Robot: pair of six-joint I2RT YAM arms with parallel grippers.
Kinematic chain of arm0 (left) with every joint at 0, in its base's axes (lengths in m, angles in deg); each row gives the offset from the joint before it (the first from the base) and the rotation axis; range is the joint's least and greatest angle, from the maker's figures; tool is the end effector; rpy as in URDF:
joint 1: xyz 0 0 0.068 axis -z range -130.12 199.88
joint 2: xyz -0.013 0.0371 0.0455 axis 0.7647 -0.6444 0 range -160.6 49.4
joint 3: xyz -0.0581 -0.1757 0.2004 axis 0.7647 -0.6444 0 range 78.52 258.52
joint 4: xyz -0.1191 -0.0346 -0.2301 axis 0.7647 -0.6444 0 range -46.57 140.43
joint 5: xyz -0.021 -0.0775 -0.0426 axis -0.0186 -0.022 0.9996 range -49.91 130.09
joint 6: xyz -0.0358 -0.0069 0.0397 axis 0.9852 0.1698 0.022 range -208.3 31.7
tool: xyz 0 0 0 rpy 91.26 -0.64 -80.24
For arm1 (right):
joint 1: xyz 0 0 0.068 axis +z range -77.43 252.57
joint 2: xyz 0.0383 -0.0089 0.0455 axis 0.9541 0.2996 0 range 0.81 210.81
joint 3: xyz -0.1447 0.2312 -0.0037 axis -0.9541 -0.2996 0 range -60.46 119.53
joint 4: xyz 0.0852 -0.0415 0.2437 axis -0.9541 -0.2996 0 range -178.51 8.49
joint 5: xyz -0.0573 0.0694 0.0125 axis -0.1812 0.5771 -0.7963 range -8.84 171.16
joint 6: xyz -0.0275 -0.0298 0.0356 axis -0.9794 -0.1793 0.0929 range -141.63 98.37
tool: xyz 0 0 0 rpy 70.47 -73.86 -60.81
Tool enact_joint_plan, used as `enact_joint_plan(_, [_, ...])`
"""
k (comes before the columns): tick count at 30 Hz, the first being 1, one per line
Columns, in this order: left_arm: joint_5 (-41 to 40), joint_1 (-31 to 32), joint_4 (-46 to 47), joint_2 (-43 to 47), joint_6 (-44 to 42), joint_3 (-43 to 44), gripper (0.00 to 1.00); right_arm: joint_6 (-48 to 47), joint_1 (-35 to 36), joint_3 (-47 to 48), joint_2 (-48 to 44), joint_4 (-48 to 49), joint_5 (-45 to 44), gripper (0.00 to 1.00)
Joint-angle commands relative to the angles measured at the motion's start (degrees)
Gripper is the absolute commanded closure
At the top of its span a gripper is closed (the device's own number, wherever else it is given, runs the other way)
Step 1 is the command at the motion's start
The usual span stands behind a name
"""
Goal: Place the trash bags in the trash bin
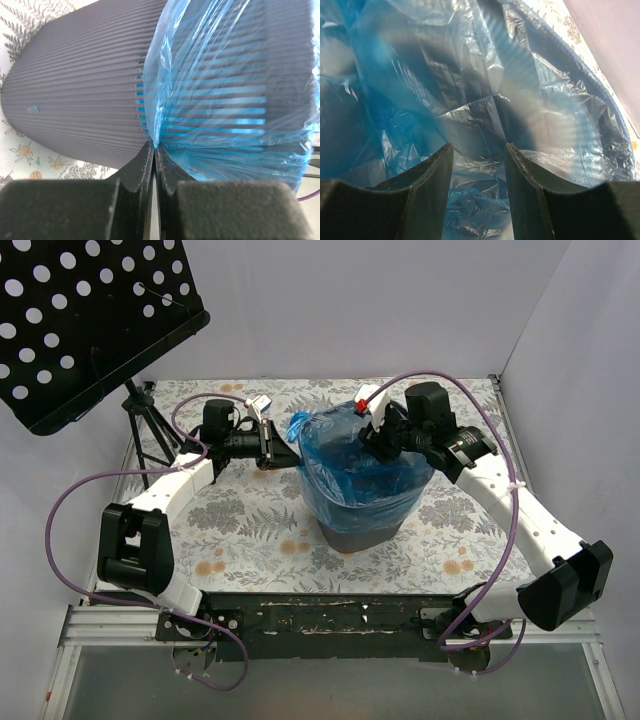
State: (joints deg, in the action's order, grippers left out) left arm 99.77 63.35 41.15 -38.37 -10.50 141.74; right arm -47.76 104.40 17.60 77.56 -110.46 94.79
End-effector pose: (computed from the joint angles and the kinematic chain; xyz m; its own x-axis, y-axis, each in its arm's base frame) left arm 0.3175 -0.1076 0.2788 -0.9110 -0.2892 0.2941 -0.3569 0.1953 -0.9135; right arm 0.2497 0.1650 0.3856 -0.0501 -0.5348 -0.8435 -0.7930 0.5347 -0.2919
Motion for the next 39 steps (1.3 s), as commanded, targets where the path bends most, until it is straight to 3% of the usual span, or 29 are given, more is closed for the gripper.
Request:
enact_joint_plan(1, [3.1, 0.1, -0.9, 2.5, -1.8, -1.7, 0.96, -5.8, -0.1, 0.2, -0.1, 0.7, 3.5, 0.47])
enact_joint_plan(6, [-1.5, 0.1, -9.1, 1.2, -7.0, 0.5, 0.95, -11.4, 0.9, -0.9, 1.2, -2.6, 5.1, 0.48])
enact_joint_plan(16, [-2.9, 0.1, -6.5, 1.1, -6.9, 0.1, 0.99, -19.3, 2.3, -9.2, 3.0, 0.6, -1.9, 0.48])
enact_joint_plan(23, [-3.2, 0.0, -7.5, 0.4, -7.9, 0.7, 1.0, -18.3, 2.6, -6.6, 7.0, 0.0, -9.7, 0.46])
enact_joint_plan(33, [-3.9, 0.0, -7.8, -0.8, -9.3, 1.9, 1.0, -14.0, 2.5, 2.1, 1.0, -7.3, 3.6, 0.43])
enact_joint_plan(39, [-4.0, 0.1, -7.4, -1.4, -9.2, 2.4, 1.0, -14.7, 2.9, -0.9, 1.6, -7.6, 10.5, 0.48])
